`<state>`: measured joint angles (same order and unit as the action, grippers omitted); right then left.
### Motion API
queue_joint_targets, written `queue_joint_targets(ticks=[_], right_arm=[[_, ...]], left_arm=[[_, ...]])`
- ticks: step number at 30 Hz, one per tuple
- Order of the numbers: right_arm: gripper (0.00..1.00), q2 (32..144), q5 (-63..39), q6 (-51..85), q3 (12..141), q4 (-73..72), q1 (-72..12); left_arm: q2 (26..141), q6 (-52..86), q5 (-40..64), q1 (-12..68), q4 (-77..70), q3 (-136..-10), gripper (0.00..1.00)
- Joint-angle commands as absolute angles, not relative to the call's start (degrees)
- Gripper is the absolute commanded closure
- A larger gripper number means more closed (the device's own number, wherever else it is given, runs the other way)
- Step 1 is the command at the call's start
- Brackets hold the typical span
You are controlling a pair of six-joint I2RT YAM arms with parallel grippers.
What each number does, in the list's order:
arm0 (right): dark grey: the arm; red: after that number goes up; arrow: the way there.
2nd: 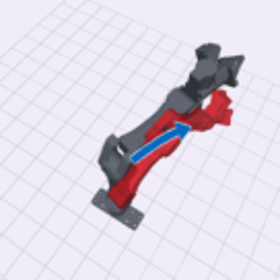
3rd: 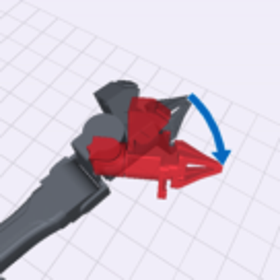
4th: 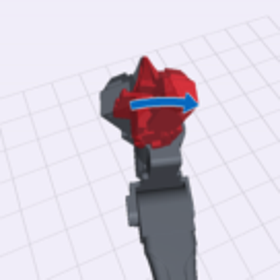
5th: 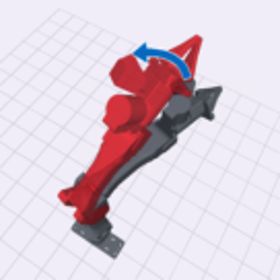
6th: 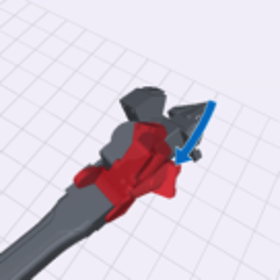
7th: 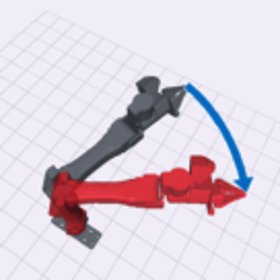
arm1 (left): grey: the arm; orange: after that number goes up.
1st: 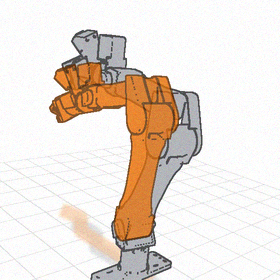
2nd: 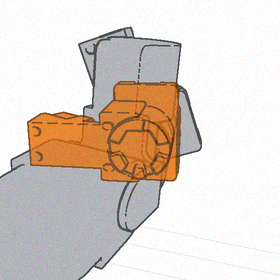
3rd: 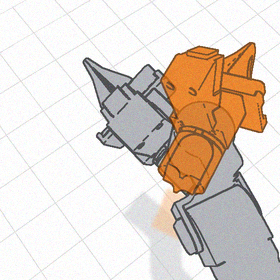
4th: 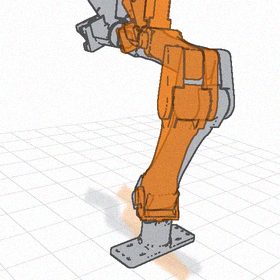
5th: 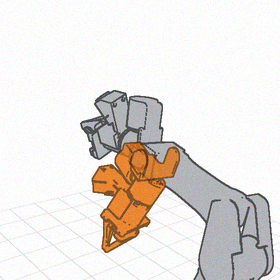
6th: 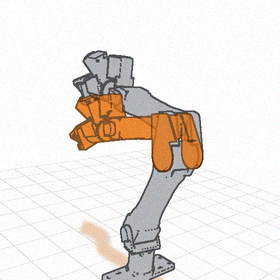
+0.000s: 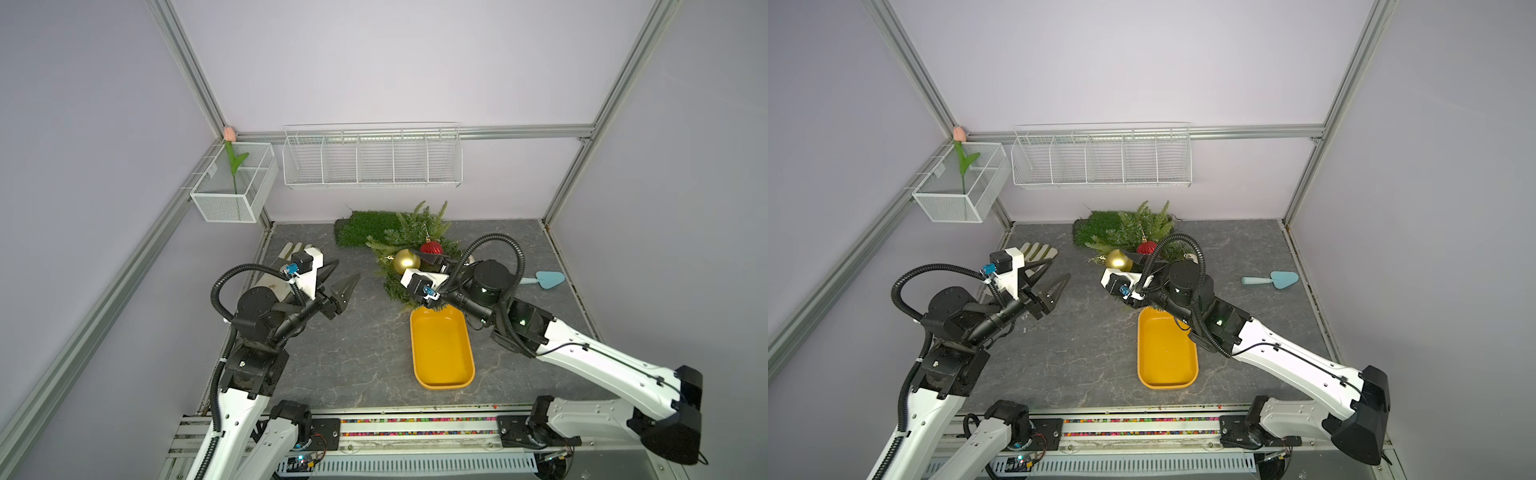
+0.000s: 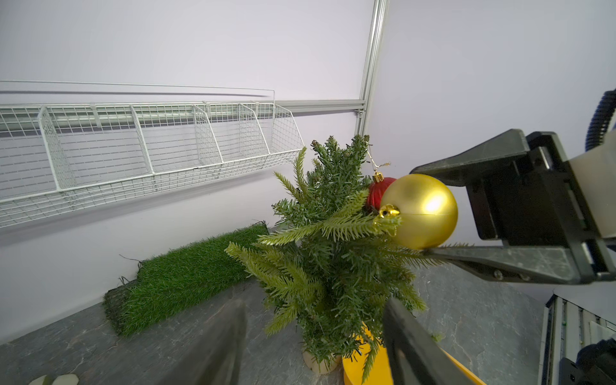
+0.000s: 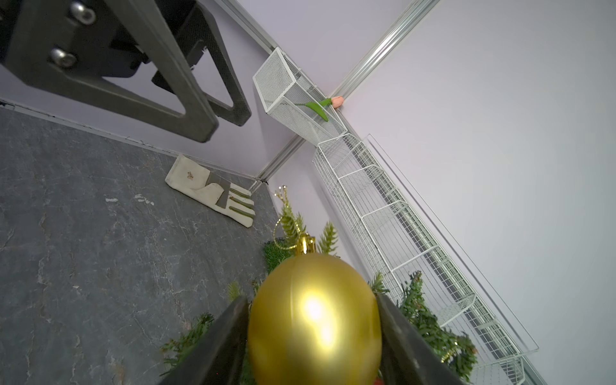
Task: Decorate the small christmas tree with ornaments
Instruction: Hang an ornament on the christmas tree.
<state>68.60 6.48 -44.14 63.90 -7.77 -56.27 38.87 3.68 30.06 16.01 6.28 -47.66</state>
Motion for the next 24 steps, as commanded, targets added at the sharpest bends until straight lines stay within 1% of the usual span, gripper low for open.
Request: queue_joint_targets(ticks=[1, 5, 8, 11, 14, 17, 22, 24], right_arm=[[0.42, 67.24, 7.62, -44.91, 62.49, -7.47, -56.87], [0.45, 67.24, 7.48, -44.96, 62.36, -7.73, -56.88], [0.47, 67.58, 7.21, -44.91, 62.4, -7.95, -56.89], [0.47, 67.81, 7.19, -45.01, 62.43, -8.1, -56.91], [0.47, 67.88, 7.03, -45.13, 62.45, -8.43, -56.94], [0.48, 67.85, 6.87, -45.18, 62.54, -8.61, -56.94], [0.48, 67.94, 6.5, -45.21, 62.72, -8.73, -56.87], [0.48, 67.95, 6.5, -45.18, 62.75, -8.76, -56.92]], left_arm=[[39.69, 6.12, 31.39, 15.54, 3.31, -47.23, 0.34], [42.88, 13.65, 36.81, 15.52, -4.31, -48.39, 0.35], [47.52, 21.3, 39.14, 15.49, -11.29, -48.97, 0.39], [52.49, 27.48, 45.79, 15.56, -18.6, -50.27, 0.44], [56.24, 33.37, 50.99, 15.59, -26.13, -50.3, 0.46], [58.06, 35.72, 53.99, 16.03, -28.84, -50.93, 0.48], [58.27, 36.21, 56.35, 16.99, -29.72, -51.38, 0.49], [58.59, 35.86, 56.67, 17.06, -29.13, -51.23, 0.53]])
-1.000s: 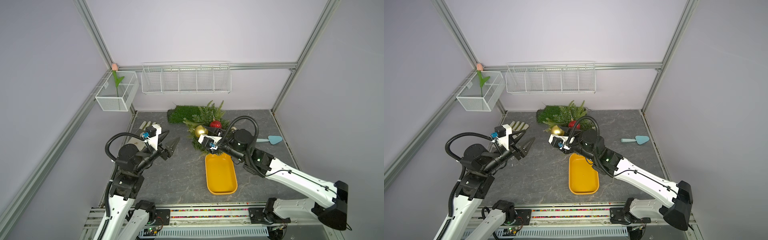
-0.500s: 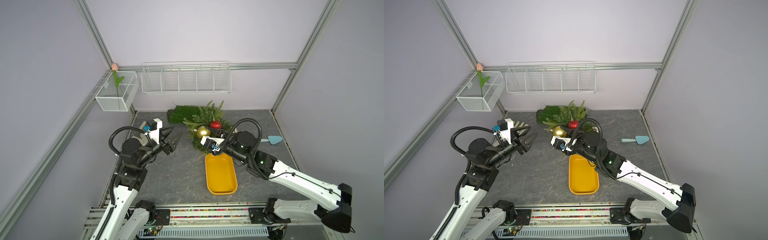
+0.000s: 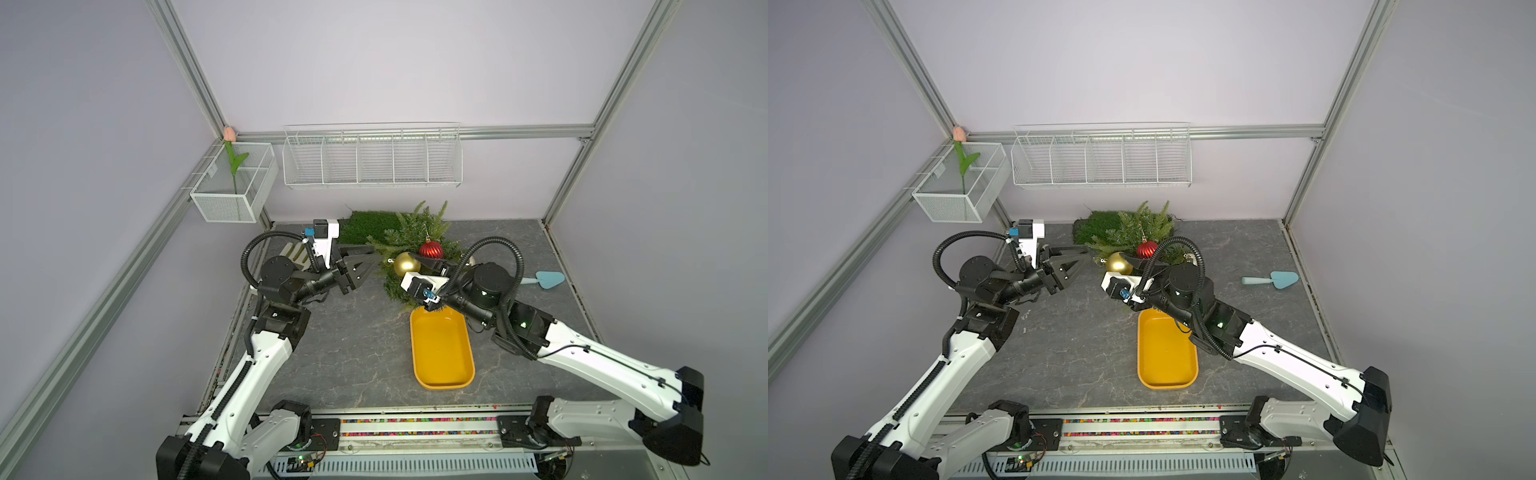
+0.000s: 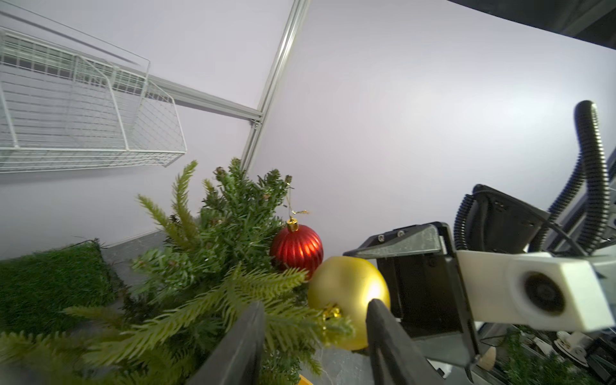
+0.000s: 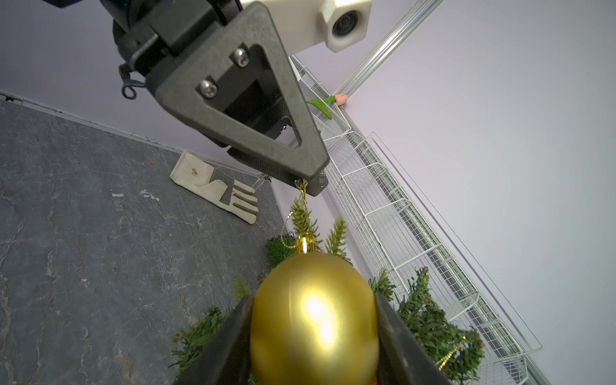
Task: Decorate the small christmas tree with ornaments
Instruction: Hang an ornament on the christmas tree.
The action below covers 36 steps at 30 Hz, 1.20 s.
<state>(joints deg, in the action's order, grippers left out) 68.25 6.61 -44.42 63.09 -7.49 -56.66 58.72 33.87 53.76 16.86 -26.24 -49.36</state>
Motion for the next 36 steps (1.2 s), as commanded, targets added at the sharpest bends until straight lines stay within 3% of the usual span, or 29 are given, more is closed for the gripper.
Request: queue_joint_targets(ticks=[1, 9, 14, 23, 36], right_arm=[[0.48, 67.93, 6.5, -45.1, 62.75, -8.79, -56.94], [0.48, 67.59, 6.52, -45.08, 62.84, -8.6, -56.94], [0.48, 67.57, 6.42, -45.01, 62.93, -8.53, -56.93], [0.49, 67.5, 6.58, -45.09, 63.02, -8.28, -56.93], [0.49, 66.95, 4.83, -44.59, 63.11, -7.21, -57.35]], left_arm=[[58.69, 35.73, 56.48, 17.12, -28.71, -51.15, 0.54], [59.99, 35.29, 56.34, 17.34, -27.95, -51.24, 0.61], [60.61, 34.9, 56.36, 17.38, -27.69, -50.98, 0.7], [60.87, 36.78, 56.85, 17.46, -30.53, -50.8, 1.0], [62.72, 30.47, 49.32, 17.38, -21.13, -52.91, 1.0]])
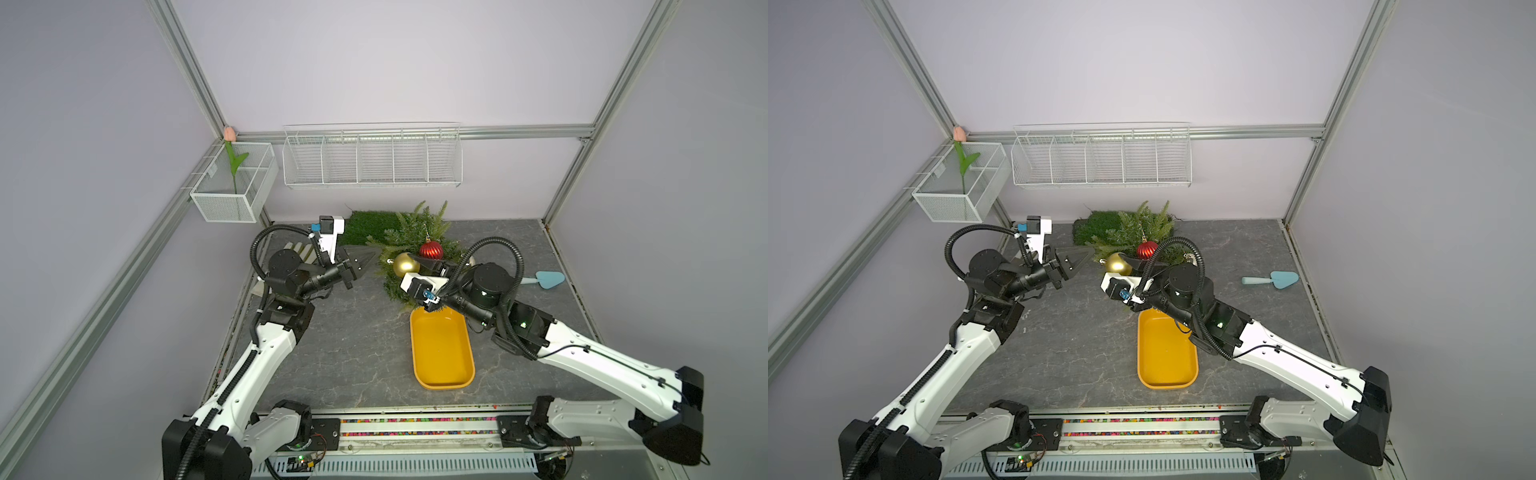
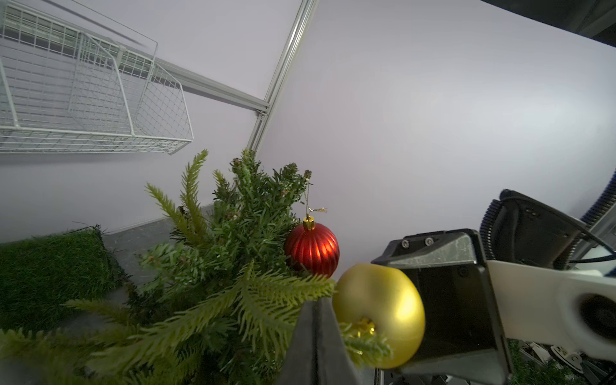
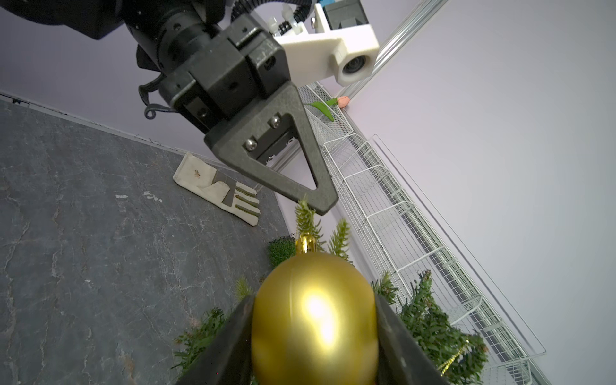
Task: Decorate the small christmas tree with ornaments
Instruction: Hang an ornament on the christmas tree.
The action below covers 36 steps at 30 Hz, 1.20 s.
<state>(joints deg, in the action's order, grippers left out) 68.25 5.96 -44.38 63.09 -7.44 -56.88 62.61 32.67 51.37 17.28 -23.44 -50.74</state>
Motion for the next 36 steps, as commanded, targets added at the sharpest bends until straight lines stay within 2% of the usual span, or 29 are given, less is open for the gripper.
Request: queue_joint_targets(ticks=[1, 5, 7, 8, 11, 13, 29, 31, 36], right_arm=[[0.49, 66.97, 4.71, -44.56, 63.03, -7.12, -57.47], [0.48, 66.97, 3.54, -44.47, 63.02, -6.35, -57.48], [0.43, 66.93, 2.84, -44.47, 63.24, -5.46, -57.47], [0.4, 66.95, 2.73, -44.47, 63.36, -4.9, -57.56], [0.22, 66.29, 2.8, -44.47, 63.46, -4.0, -57.54], [0.16, 65.65, 2.98, -44.47, 63.24, -3.87, -57.62], [0.14, 60.45, 4.67, -44.74, 60.92, -5.35, -57.67], [0.15, 60.38, 4.66, -44.74, 60.83, -5.27, -57.76], [0.15, 60.38, 4.66, -44.74, 60.82, -5.26, -57.66]], left_arm=[[62.76, 30.28, 49.23, 17.44, -20.95, -53.06, 1.0], [62.84, 29.36, 49.34, 17.43, -20.0, -53.66, 1.0], [62.67, 29.87, 50.4, 17.47, -21.72, -53.58, 1.0], [62.52, 30.68, 50.77, 17.46, -22.96, -53.4, 1.0], [62.49, 31.29, 51.33, 17.48, -23.67, -53.59, 1.0], [62.54, 31.2, 51.17, 17.41, -23.56, -53.63, 1.0], [62.06, 32.1, 57.98, 17.96, -28.09, -53.19, 1.0], [61.96, 32.3, 58.21, 18.05, -28.38, -52.95, 0.97], [61.02, 31.31, 57.18, 18.03, -26.99, -52.31, 0.71]])
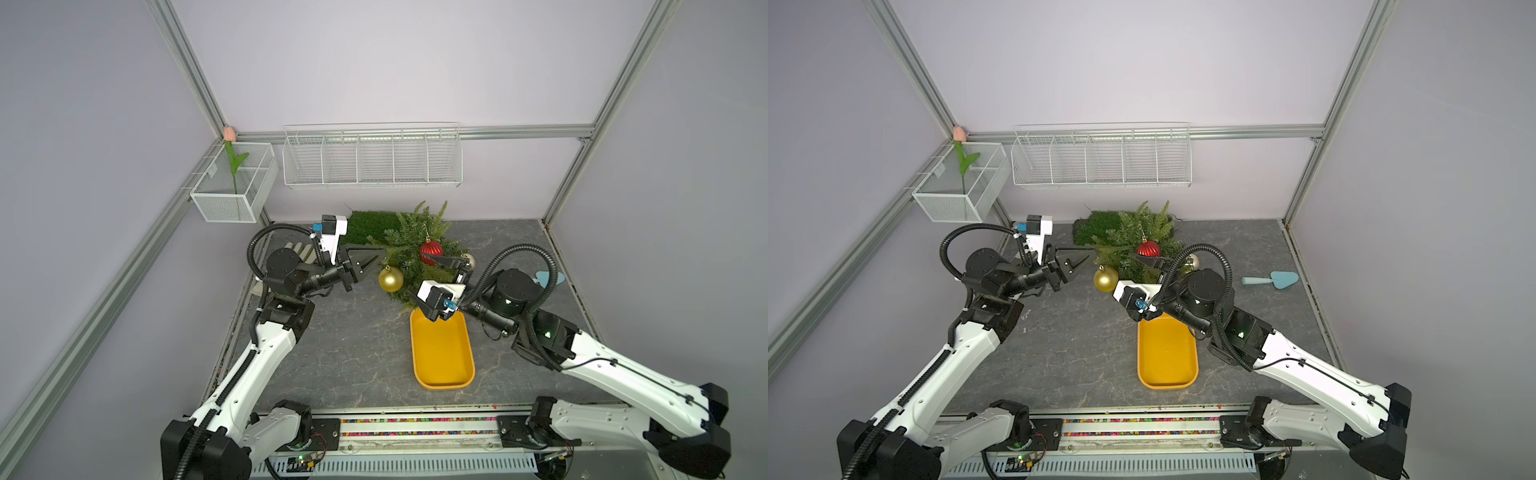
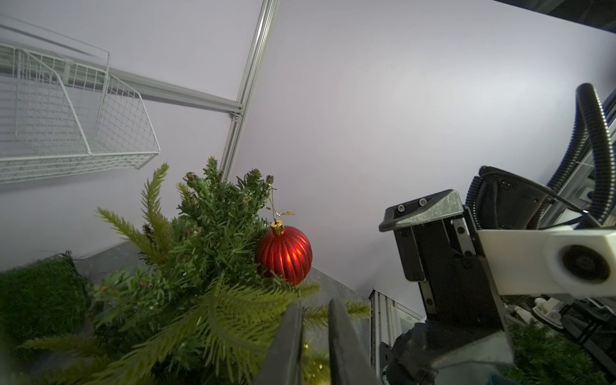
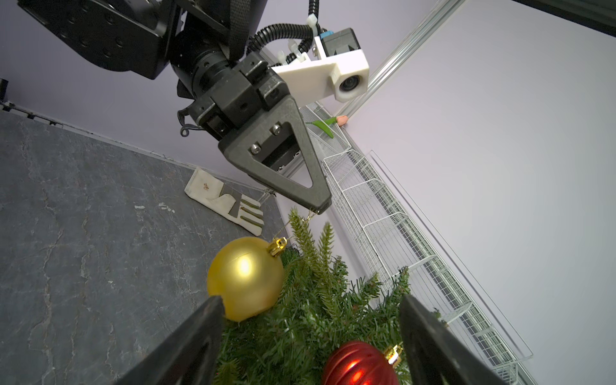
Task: Decorate the small christmas tree with ornaments
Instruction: Hang an ornament on the christmas tree, then reset both arms
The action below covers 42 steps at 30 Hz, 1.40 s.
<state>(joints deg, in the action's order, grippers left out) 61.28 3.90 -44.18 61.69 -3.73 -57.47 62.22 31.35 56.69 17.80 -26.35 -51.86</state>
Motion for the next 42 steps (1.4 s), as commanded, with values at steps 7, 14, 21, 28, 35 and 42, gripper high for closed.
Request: queue_joint_targets(ticks=[7, 14, 21, 28, 35, 42], right_arm=[[0.15, 60.28, 6.32, -44.02, 61.0, -5.57, -57.66], [0.12, 58.94, 18.15, -40.0, 60.47, -8.48, -55.07], [0.08, 53.84, 30.64, -32.59, 59.26, -5.45, -47.12], [0.11, 51.6, 35.31, -21.36, 51.19, -0.85, -31.98], [0.11, 51.57, 32.43, -10.13, 32.54, -9.25, -17.82], [0.11, 63.75, 27.01, -3.29, 18.7, -32.51, -9.06]], left_arm=[[58.57, 28.06, 53.59, 18.05, -22.78, -52.34, 0.41], [53.81, 18.99, 41.98, 17.94, -11.2, -53.28, 0.13], [48.76, 12.34, 20.3, 17.96, 0.06, -50.8, 0.04], [46.87, 8.74, -10.91, 17.95, 6.13, -42.89, 0.03], [50.77, 1.66, -30.35, 17.69, -10.8, -27.2, 0.03], [70.14, 0.94, -28.6, 13.0, -33.0, -20.56, 0.03]])
